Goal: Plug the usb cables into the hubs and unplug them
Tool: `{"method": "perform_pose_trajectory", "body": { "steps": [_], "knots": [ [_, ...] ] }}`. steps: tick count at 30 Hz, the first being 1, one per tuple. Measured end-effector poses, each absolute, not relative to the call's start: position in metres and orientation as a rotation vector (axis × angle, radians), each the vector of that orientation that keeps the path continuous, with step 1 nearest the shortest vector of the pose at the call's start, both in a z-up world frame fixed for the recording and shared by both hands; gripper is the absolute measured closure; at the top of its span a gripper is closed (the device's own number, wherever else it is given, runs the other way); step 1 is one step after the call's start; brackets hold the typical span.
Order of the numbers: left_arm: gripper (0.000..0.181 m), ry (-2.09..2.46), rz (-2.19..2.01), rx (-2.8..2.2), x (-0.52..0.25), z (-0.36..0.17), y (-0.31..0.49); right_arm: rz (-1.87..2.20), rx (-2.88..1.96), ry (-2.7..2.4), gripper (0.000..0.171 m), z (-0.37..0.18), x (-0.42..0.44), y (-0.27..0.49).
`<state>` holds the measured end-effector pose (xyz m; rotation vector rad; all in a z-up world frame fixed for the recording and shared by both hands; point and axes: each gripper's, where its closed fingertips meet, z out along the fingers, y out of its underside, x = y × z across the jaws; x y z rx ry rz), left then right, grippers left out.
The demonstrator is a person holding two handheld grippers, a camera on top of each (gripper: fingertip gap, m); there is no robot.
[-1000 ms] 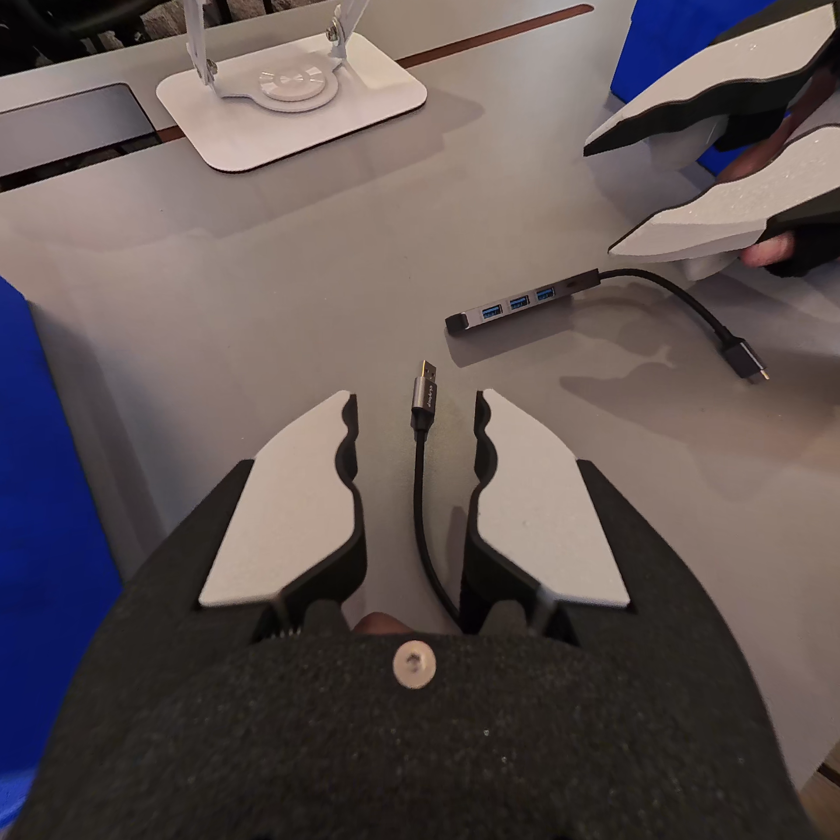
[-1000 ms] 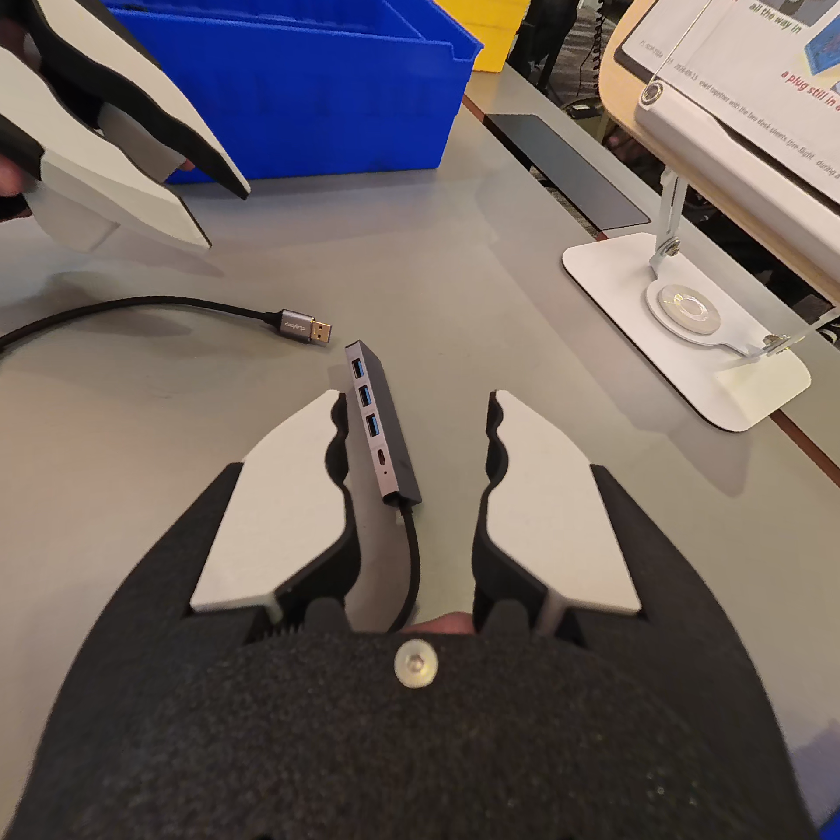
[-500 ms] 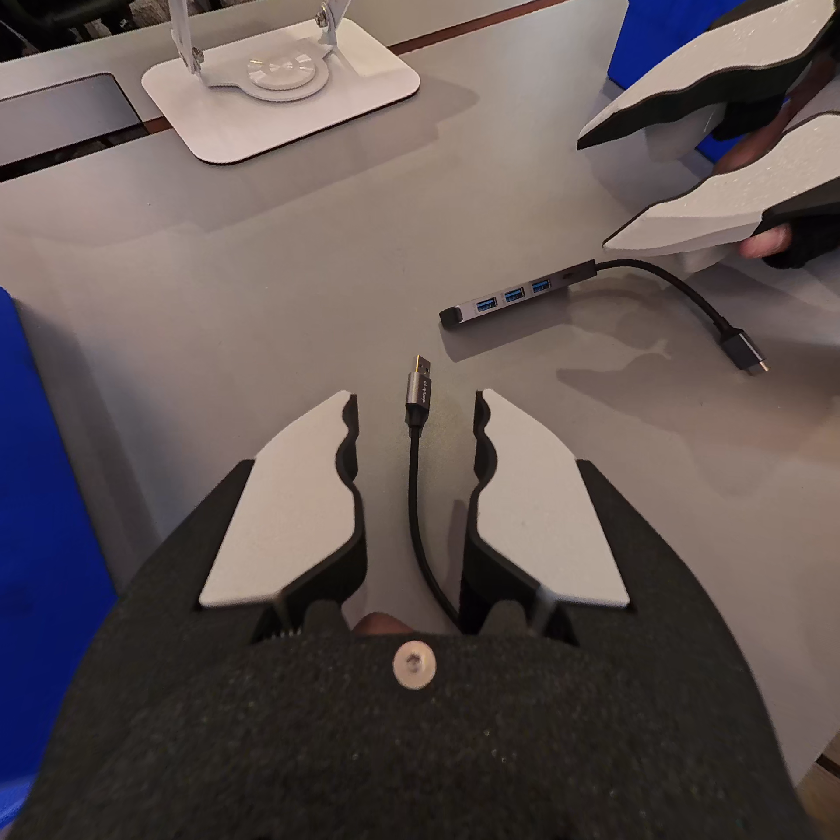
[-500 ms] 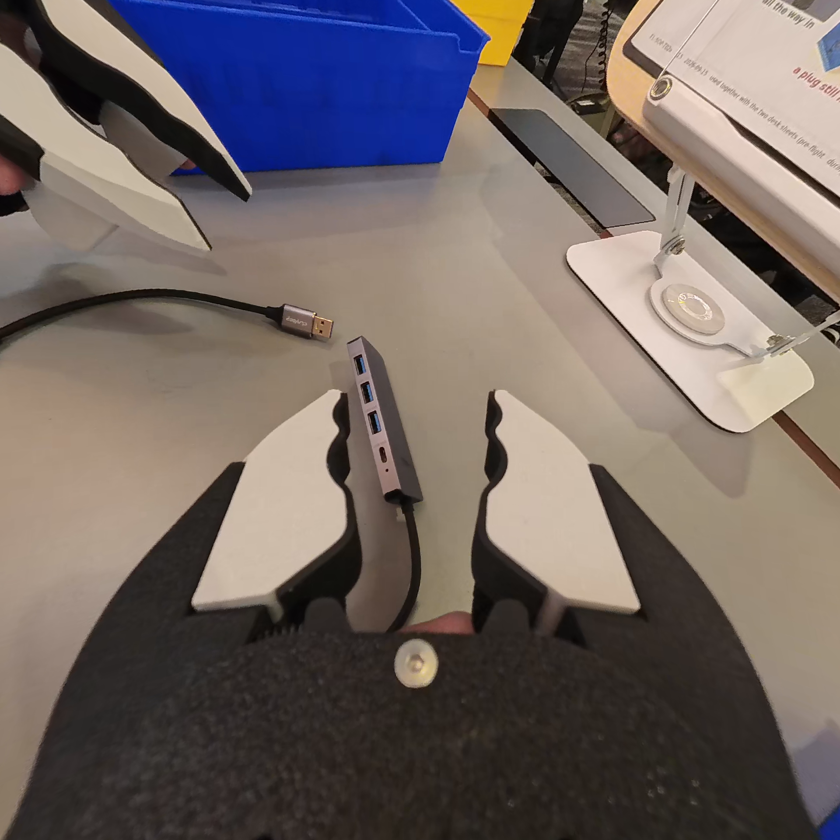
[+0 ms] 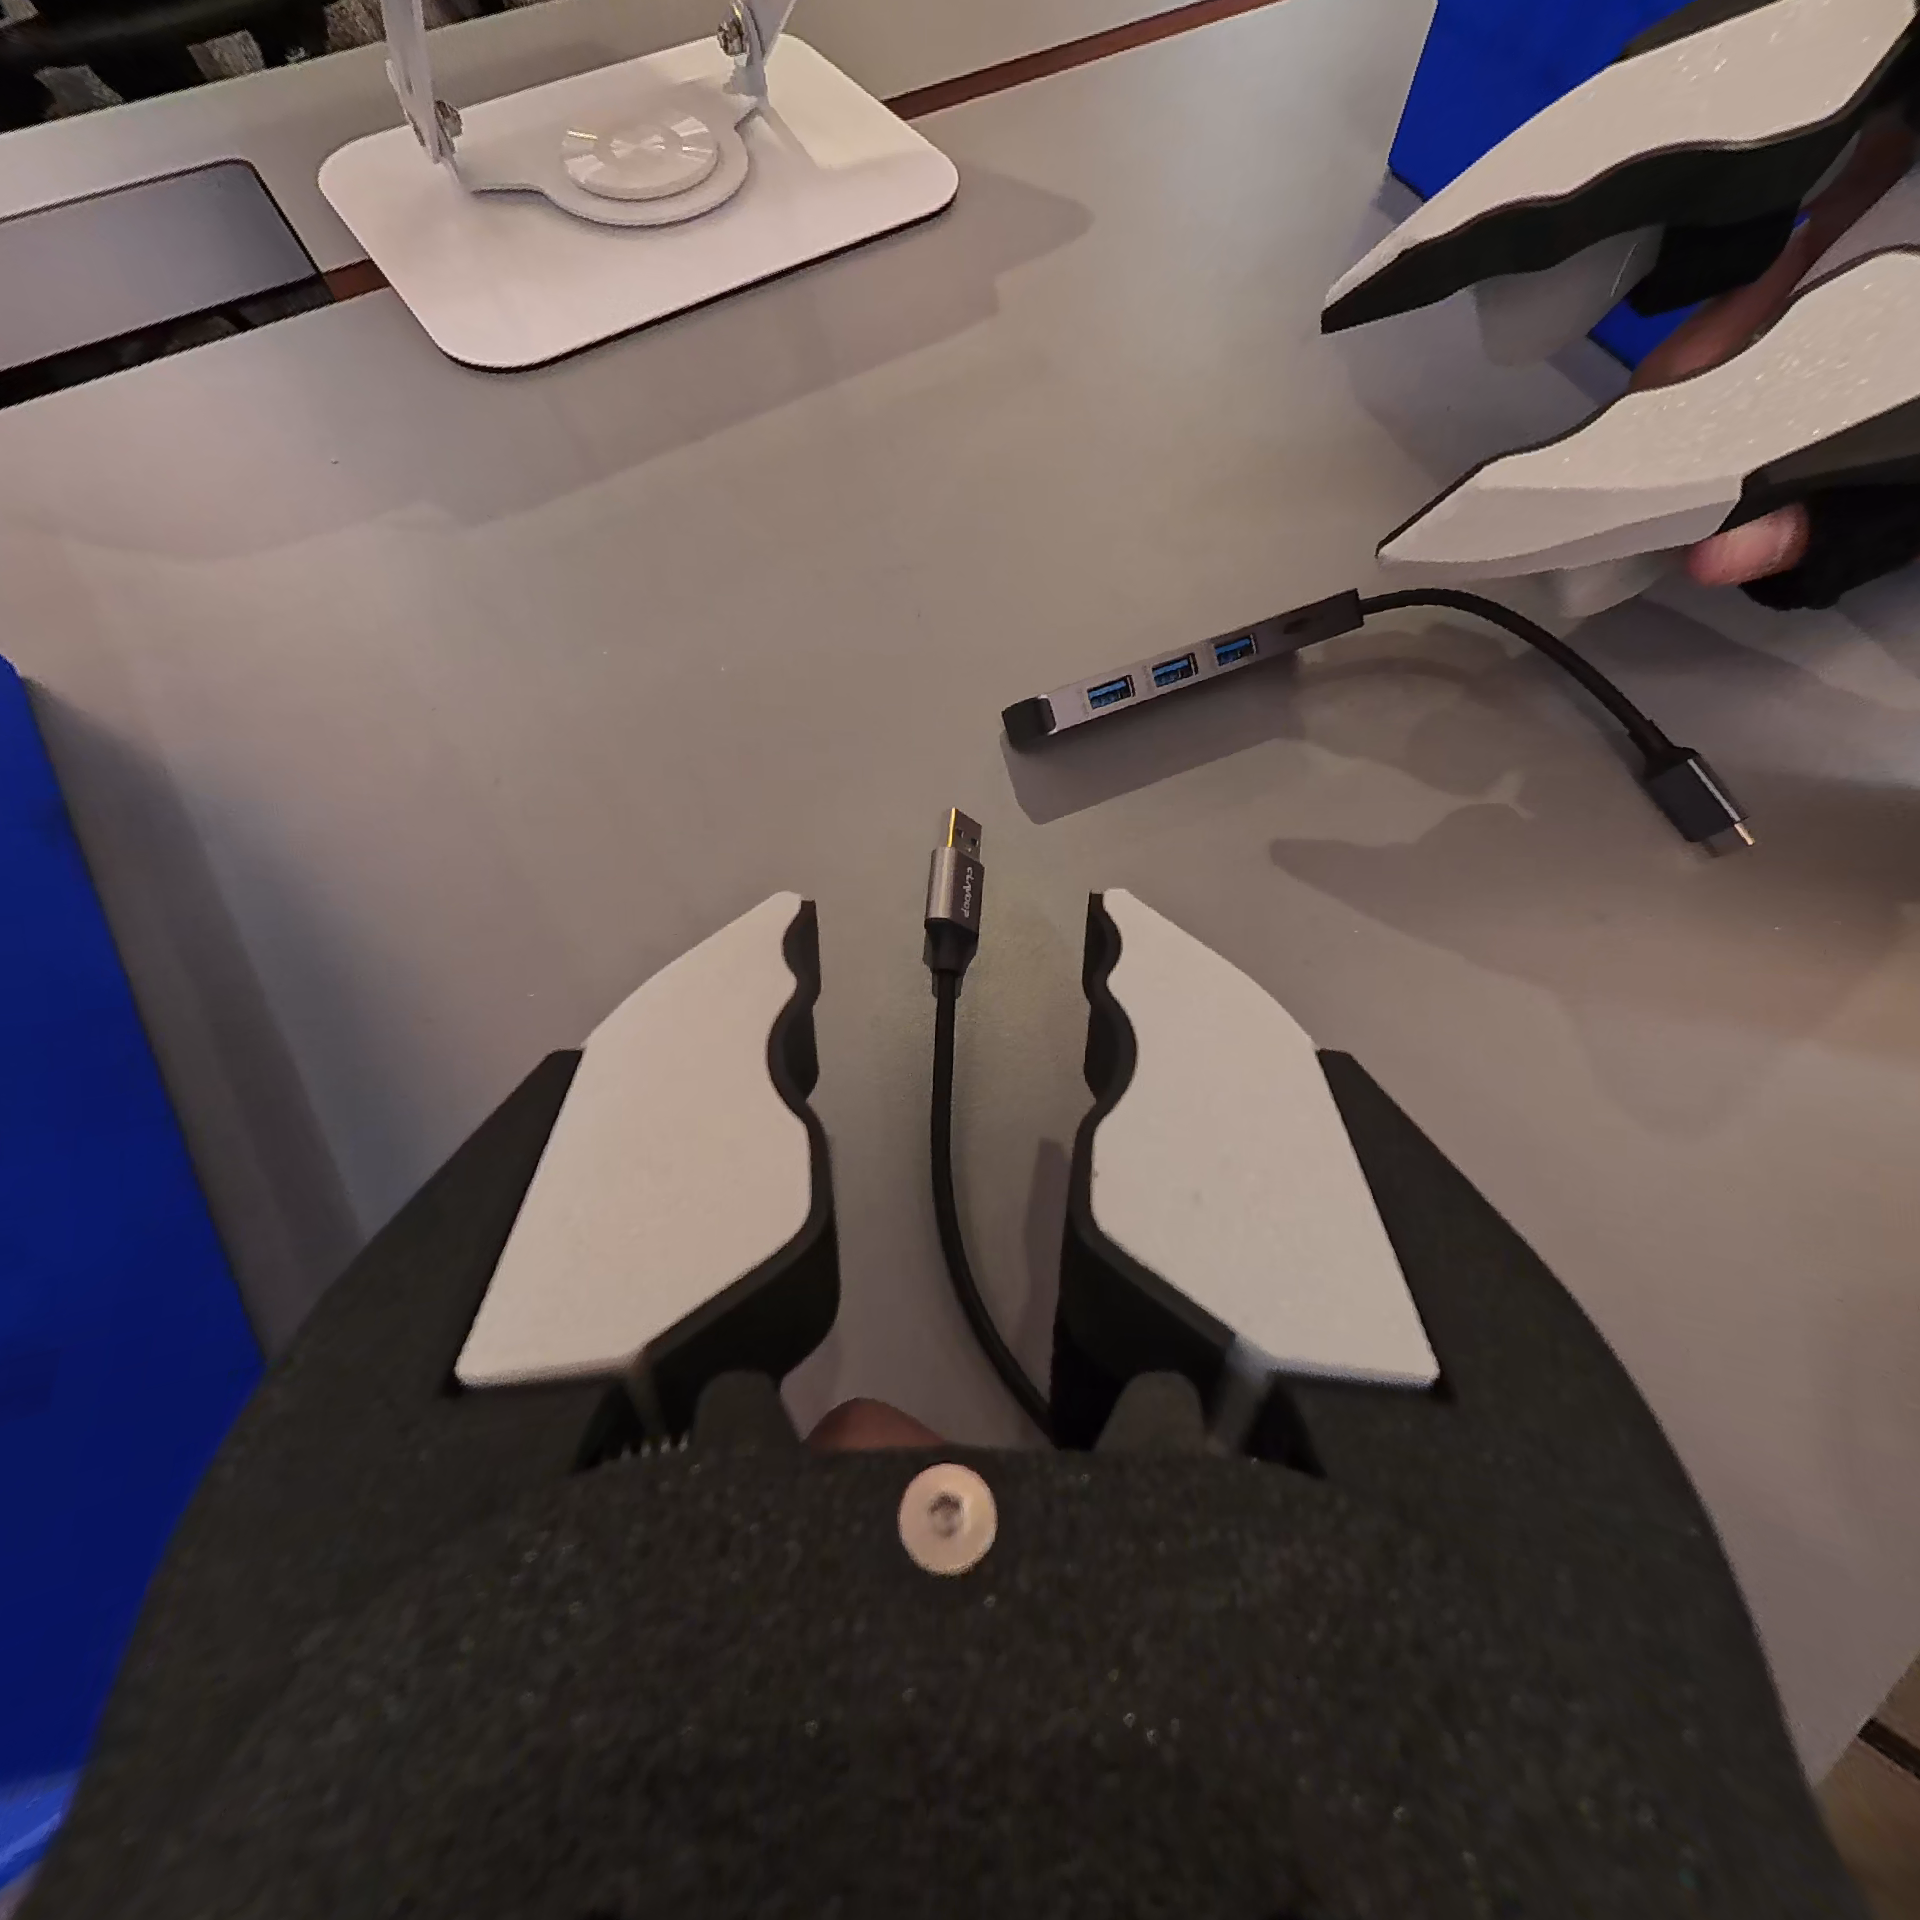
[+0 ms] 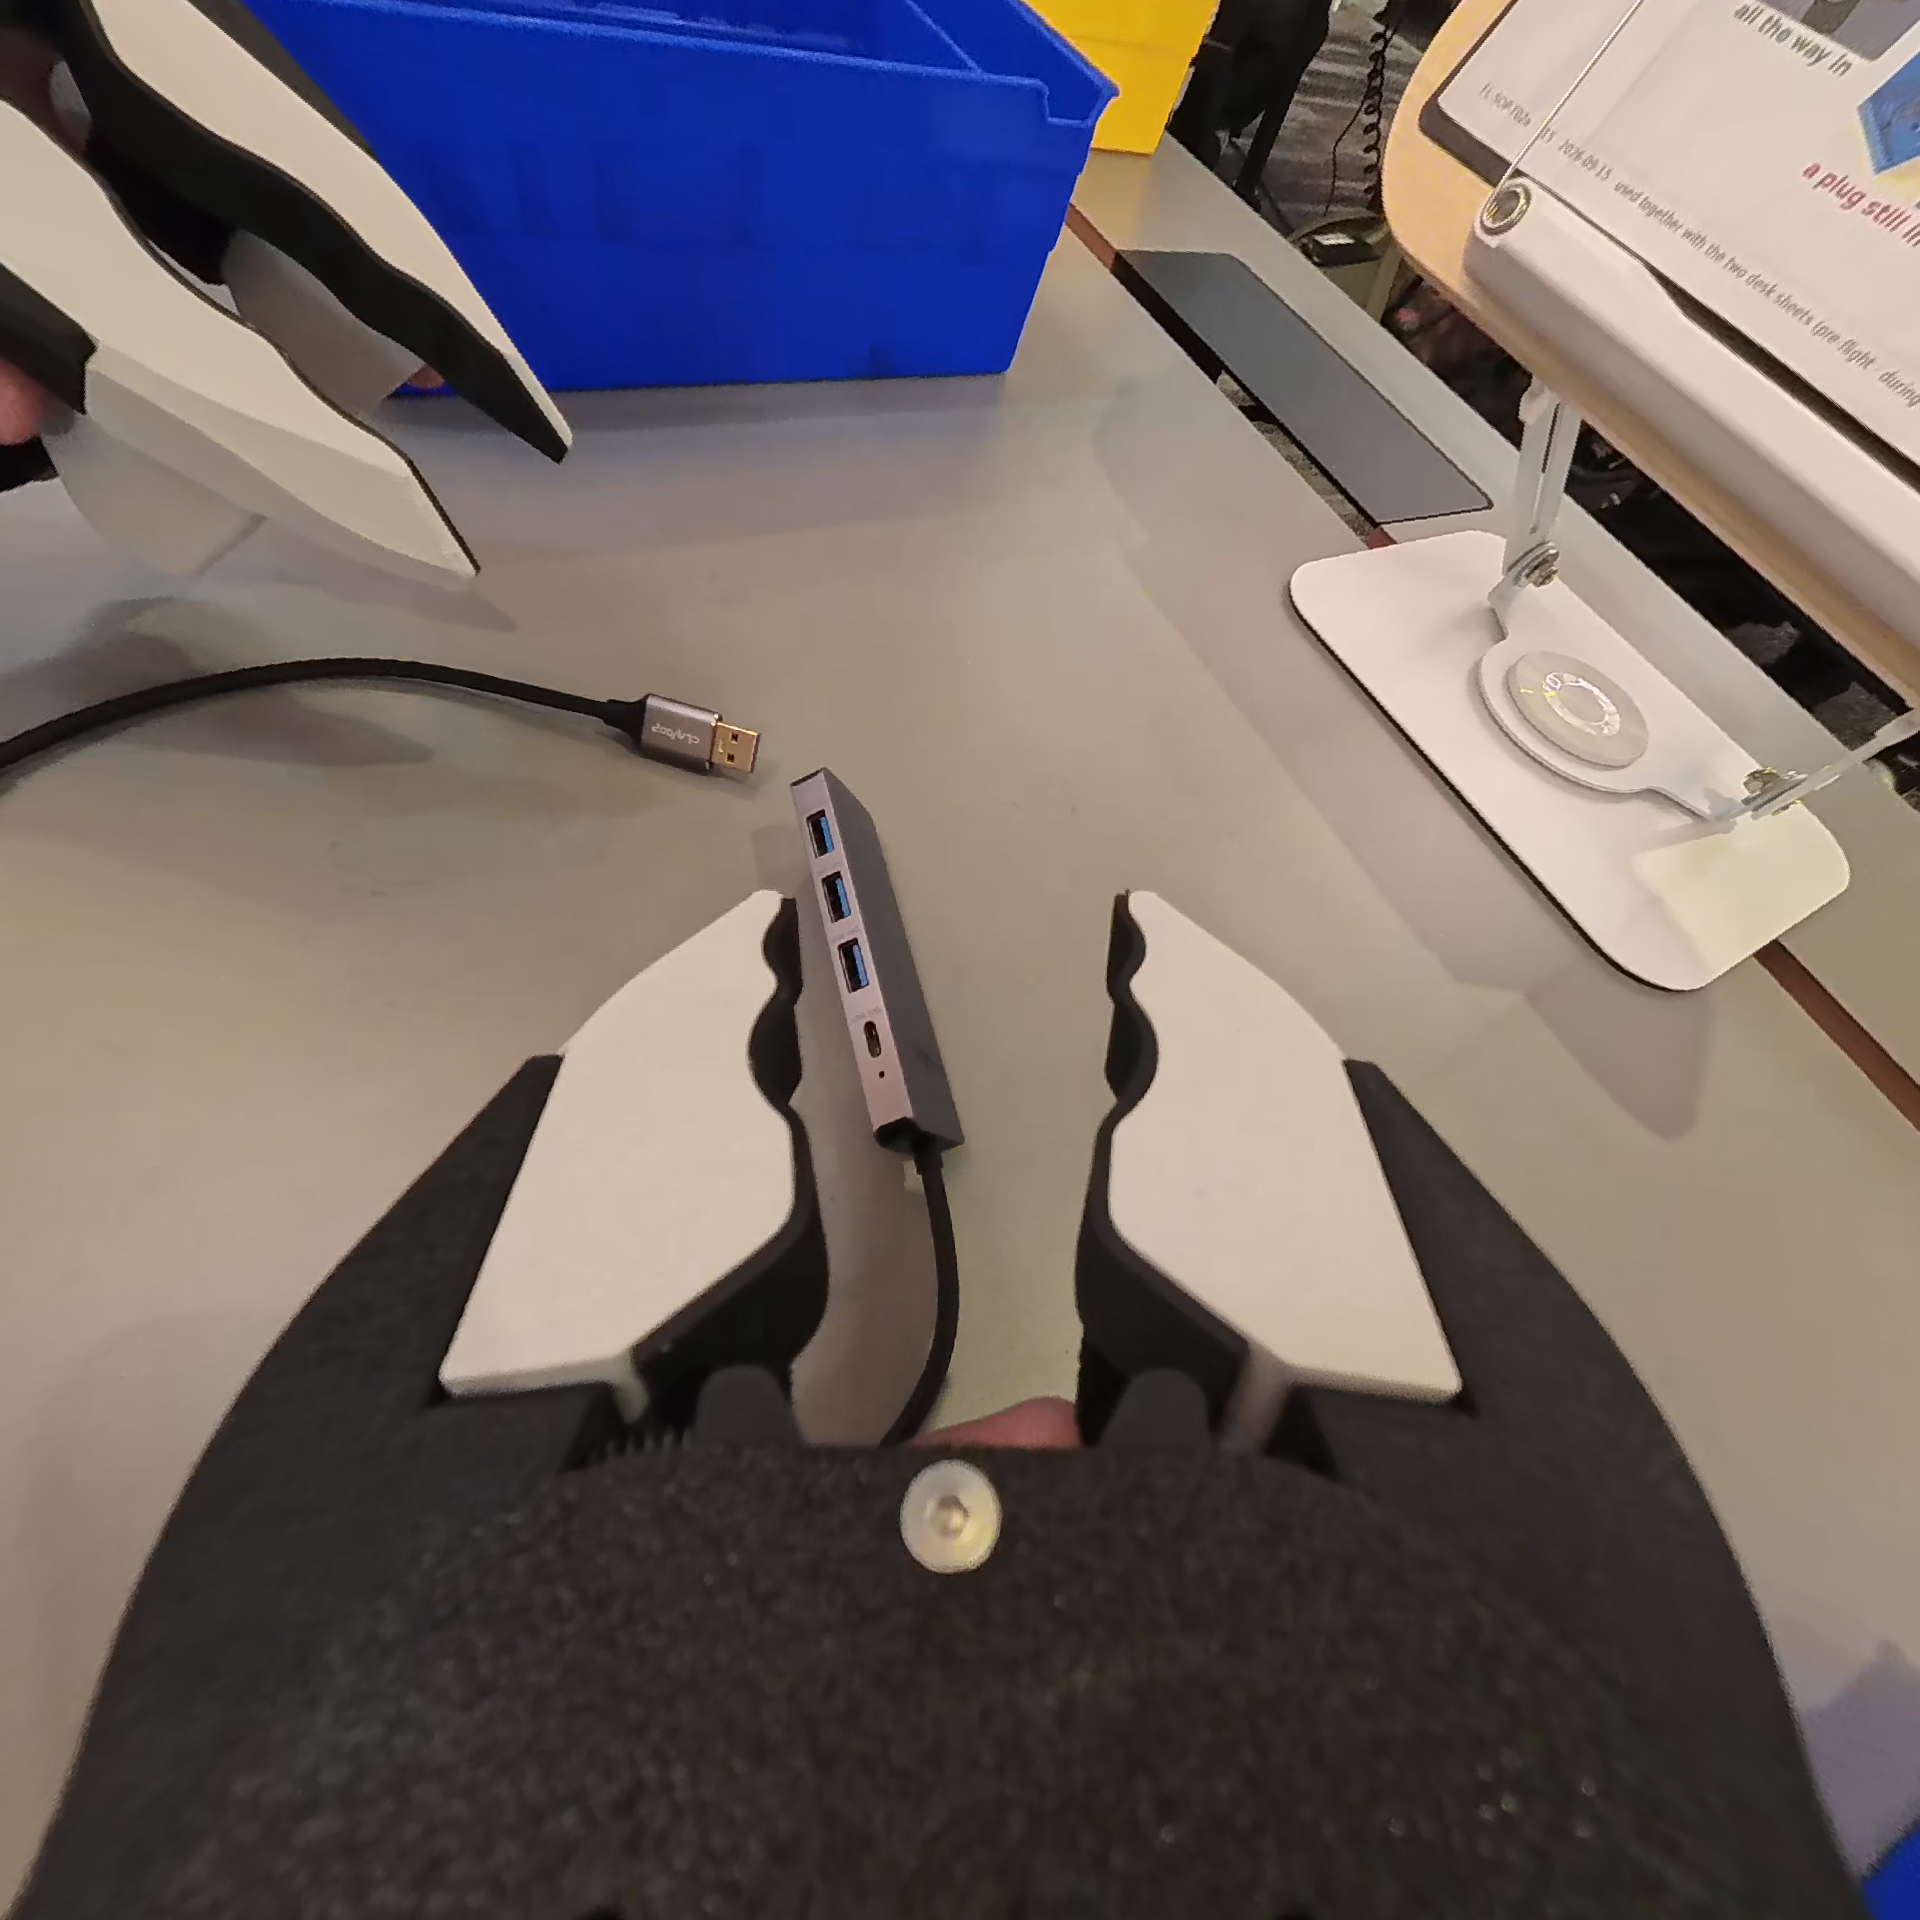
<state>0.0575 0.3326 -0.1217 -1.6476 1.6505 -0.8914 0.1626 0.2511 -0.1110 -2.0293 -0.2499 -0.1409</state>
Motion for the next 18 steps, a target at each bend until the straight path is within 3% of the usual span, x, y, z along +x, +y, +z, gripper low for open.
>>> {"method": "perform_pose_trajectory", "body": {
  "steps": [9,18],
  "knots": [
    [0.13,1.765,-0.816,-1.742,0.041,-0.145,0.32,0.014,-2.234,-0.299,0.113,-0.146,0.154,0.237],
    [0.129,1.813,-0.761,-1.77,0.056,-0.162,0.322,-0.119,-2.331,-0.363,0.12,-0.166,0.163,0.234]
  ]
}}
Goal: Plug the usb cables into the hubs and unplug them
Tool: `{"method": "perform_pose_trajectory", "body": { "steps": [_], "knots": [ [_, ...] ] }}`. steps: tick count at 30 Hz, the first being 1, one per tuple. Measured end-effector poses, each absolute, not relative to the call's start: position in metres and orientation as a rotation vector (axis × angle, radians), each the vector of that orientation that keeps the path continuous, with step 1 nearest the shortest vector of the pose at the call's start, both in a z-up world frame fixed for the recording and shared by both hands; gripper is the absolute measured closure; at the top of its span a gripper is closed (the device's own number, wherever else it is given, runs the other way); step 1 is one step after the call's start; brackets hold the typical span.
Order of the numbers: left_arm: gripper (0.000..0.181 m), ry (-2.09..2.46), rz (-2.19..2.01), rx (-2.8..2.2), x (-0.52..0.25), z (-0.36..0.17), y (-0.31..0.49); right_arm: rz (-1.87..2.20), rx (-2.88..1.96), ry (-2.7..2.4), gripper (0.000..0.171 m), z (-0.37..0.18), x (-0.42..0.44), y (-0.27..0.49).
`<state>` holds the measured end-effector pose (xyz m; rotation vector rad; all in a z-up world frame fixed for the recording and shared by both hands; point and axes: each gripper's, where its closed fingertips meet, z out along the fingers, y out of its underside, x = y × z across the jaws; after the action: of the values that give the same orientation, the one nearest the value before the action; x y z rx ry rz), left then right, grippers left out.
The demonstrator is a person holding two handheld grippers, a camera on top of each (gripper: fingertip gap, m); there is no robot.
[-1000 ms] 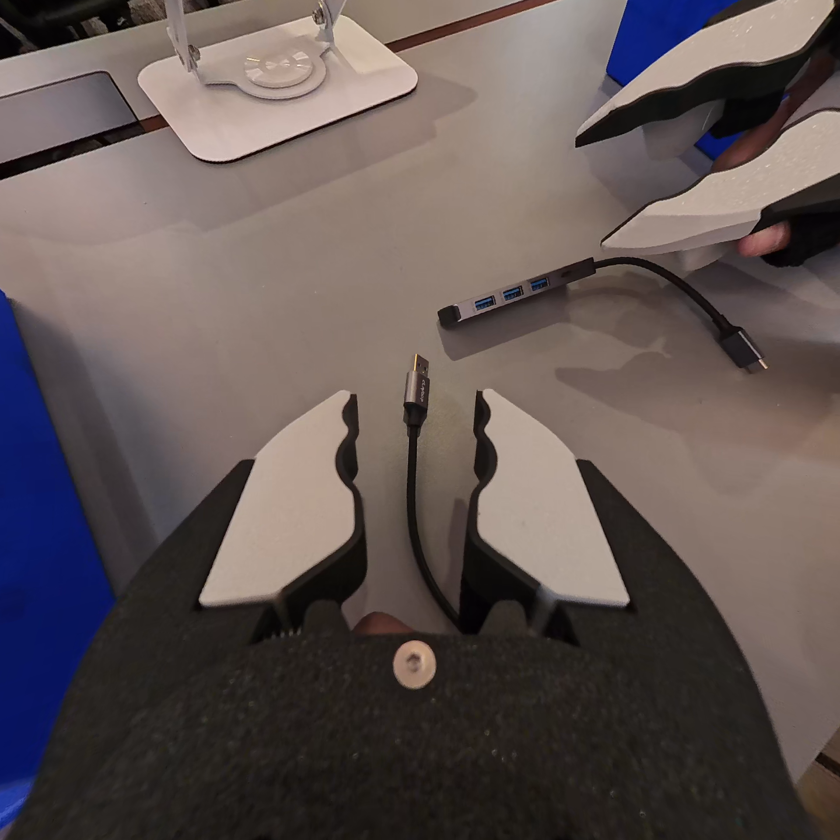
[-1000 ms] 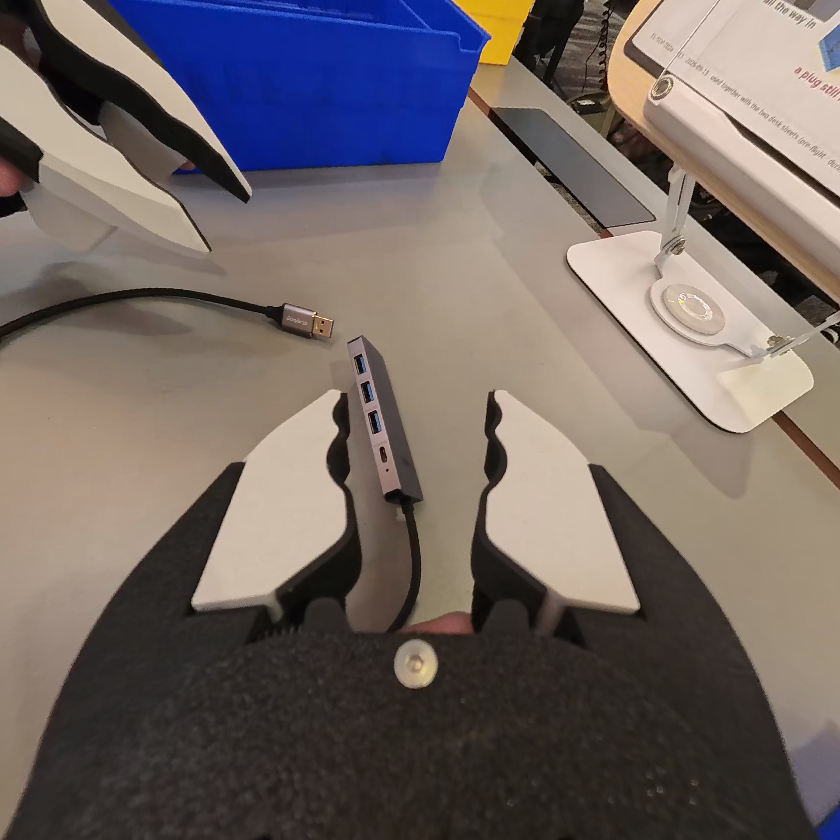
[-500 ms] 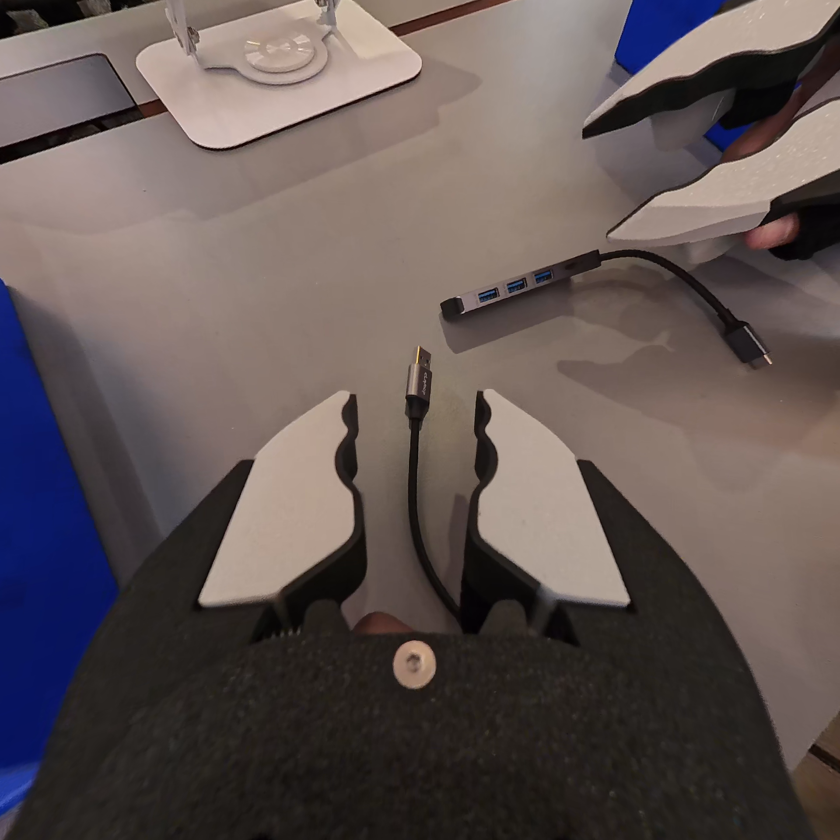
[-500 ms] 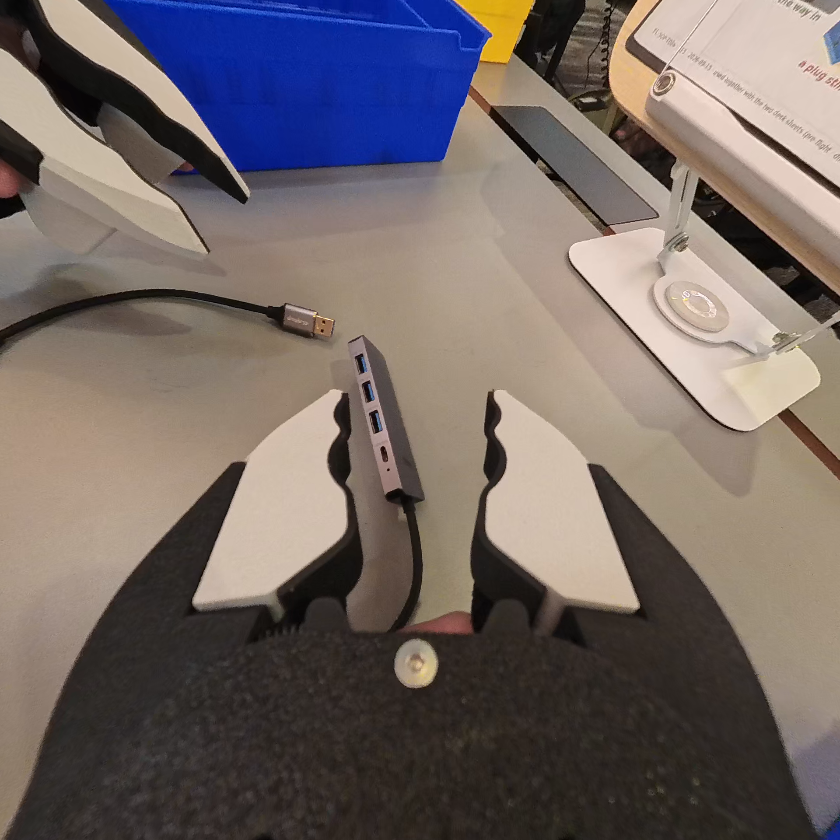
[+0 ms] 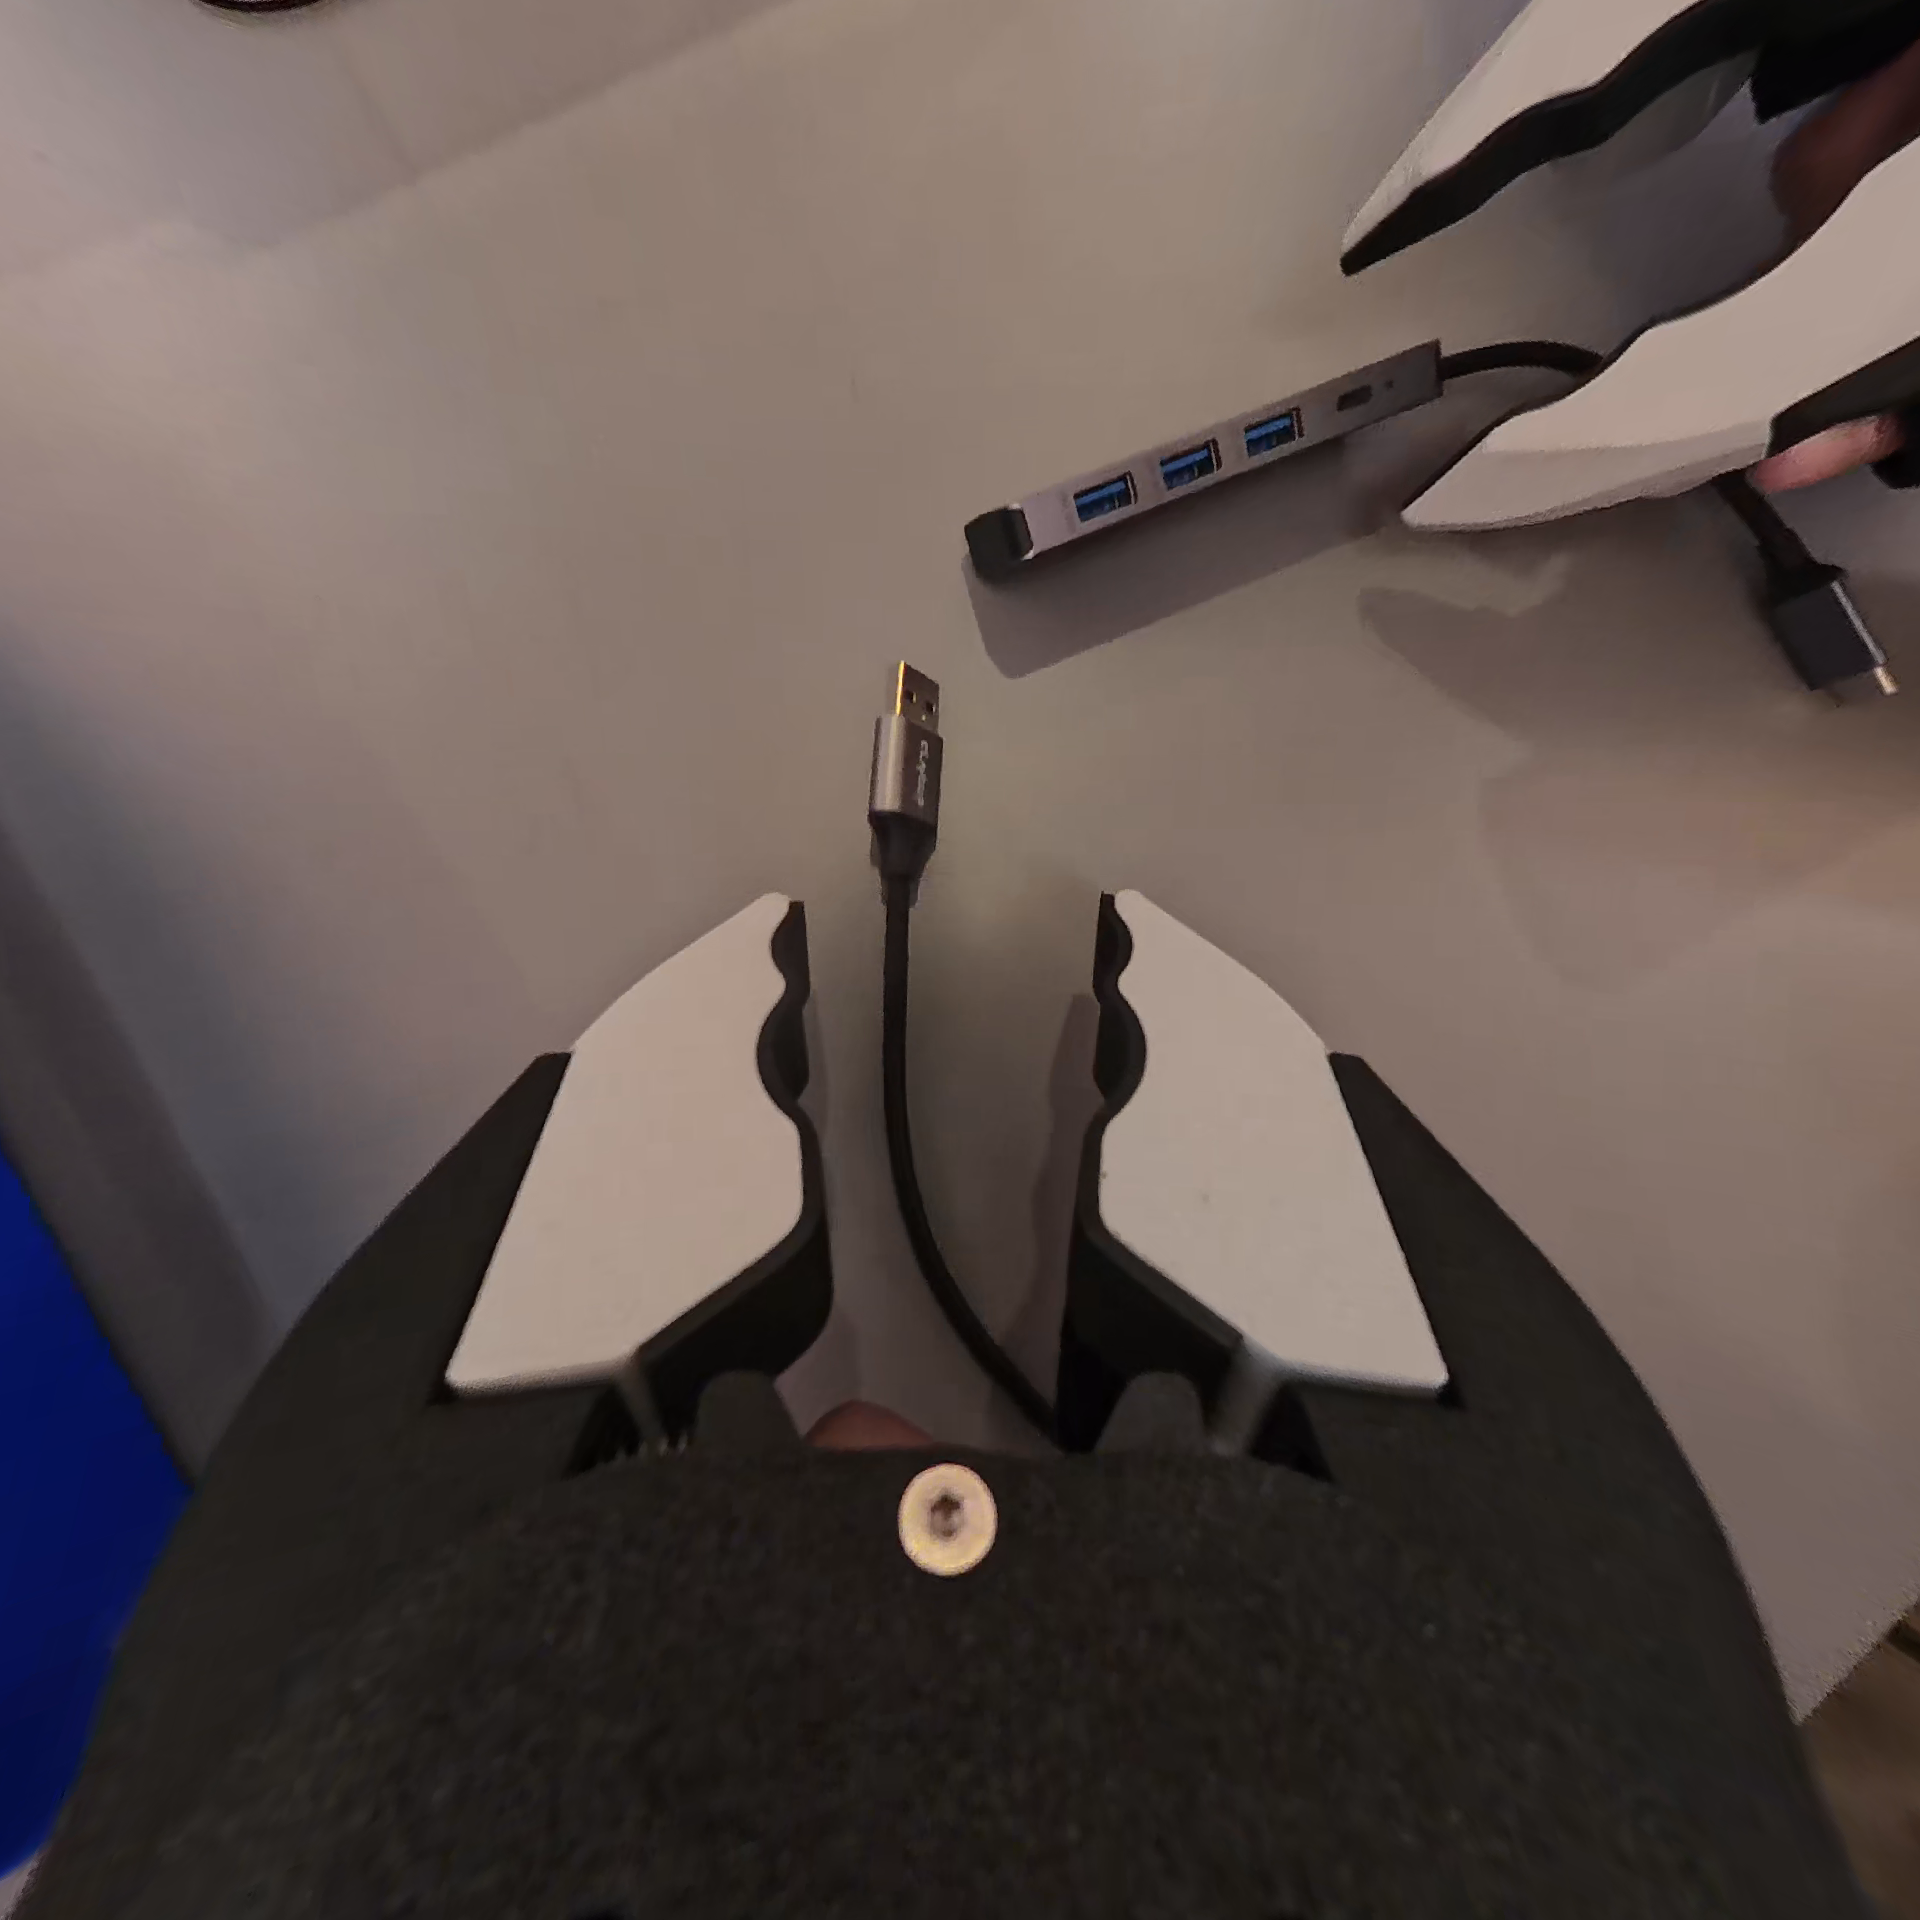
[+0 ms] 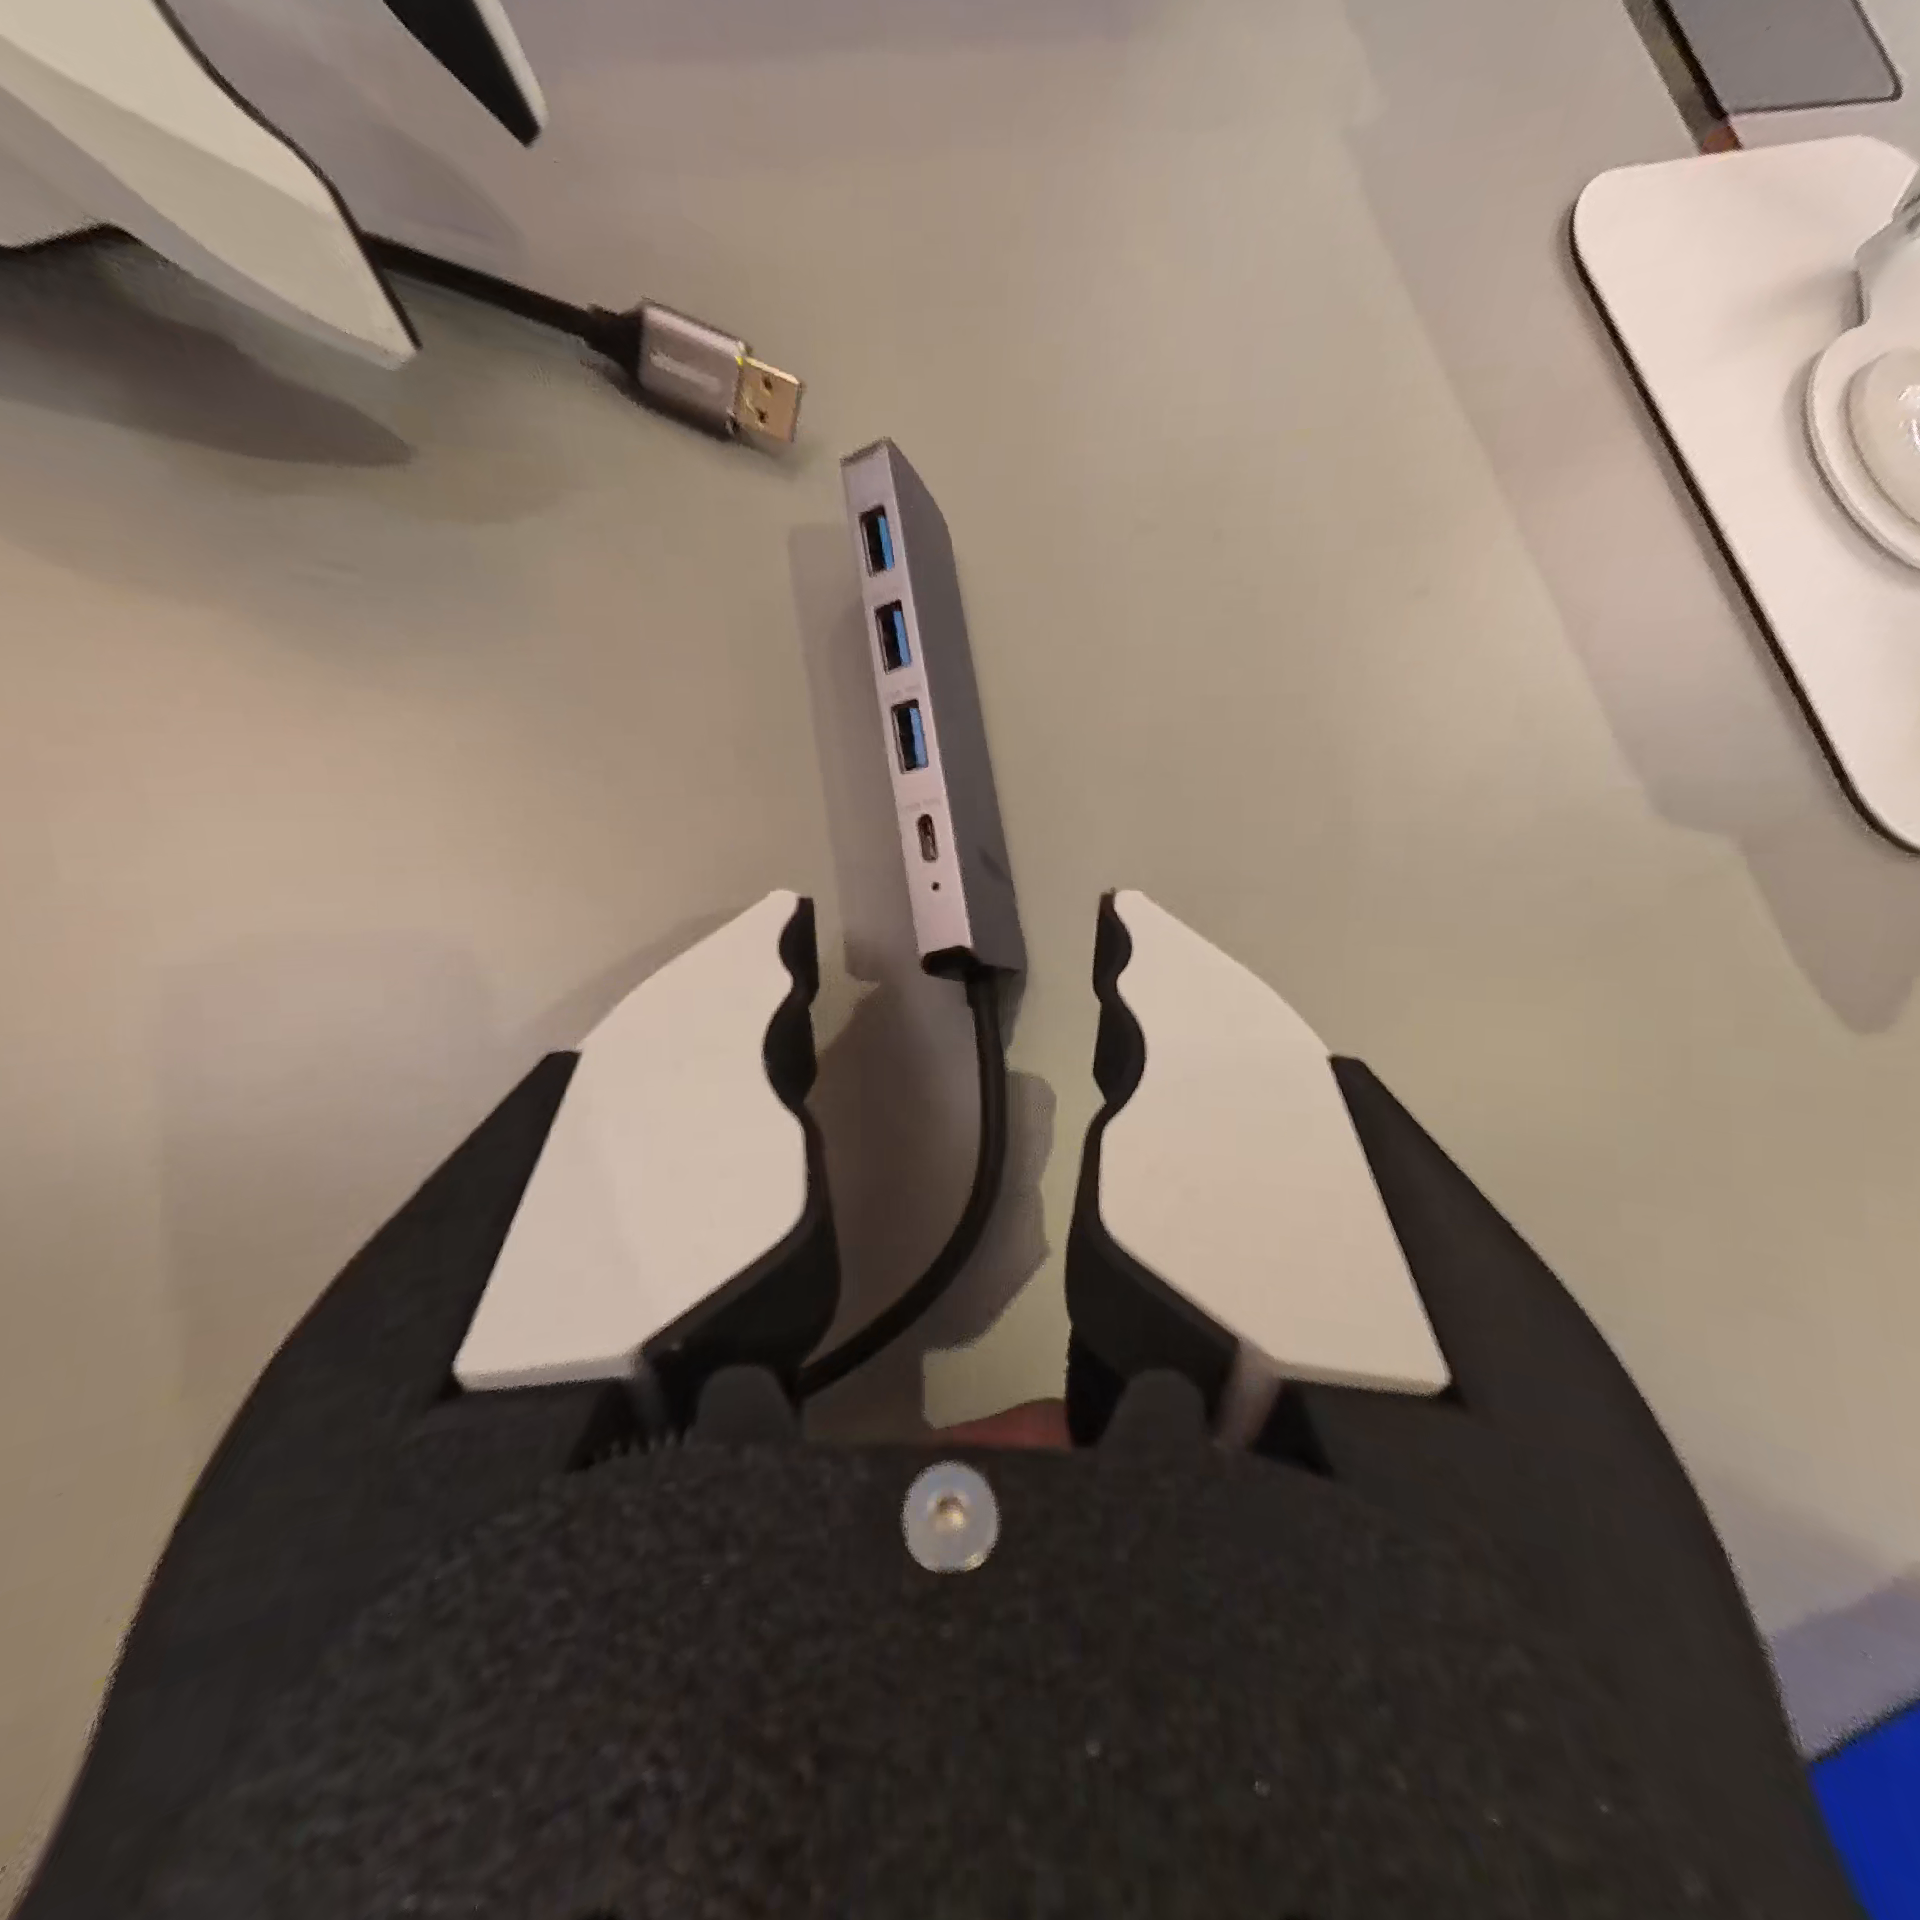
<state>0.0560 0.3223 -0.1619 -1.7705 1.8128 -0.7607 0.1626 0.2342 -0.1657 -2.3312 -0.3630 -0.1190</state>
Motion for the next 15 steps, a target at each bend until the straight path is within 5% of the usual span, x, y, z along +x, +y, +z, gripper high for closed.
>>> {"method": "perform_pose_trajectory", "body": {
  "steps": [10,13,15],
  "knots": [
    [0.133,1.933,-0.622,-1.798,0.079,-0.187,0.326,-0.186,-2.376,-0.374,0.131,-0.178,0.17,0.236],
    [0.144,1.914,-0.605,-1.822,0.08,-0.187,0.332,-0.184,-2.381,-0.368,0.134,-0.182,0.171,0.238],
    [0.167,1.937,-0.598,-1.821,0.079,-0.186,0.332,-0.183,-2.383,-0.376,0.149,-0.183,0.171,0.238]
  ]
}}
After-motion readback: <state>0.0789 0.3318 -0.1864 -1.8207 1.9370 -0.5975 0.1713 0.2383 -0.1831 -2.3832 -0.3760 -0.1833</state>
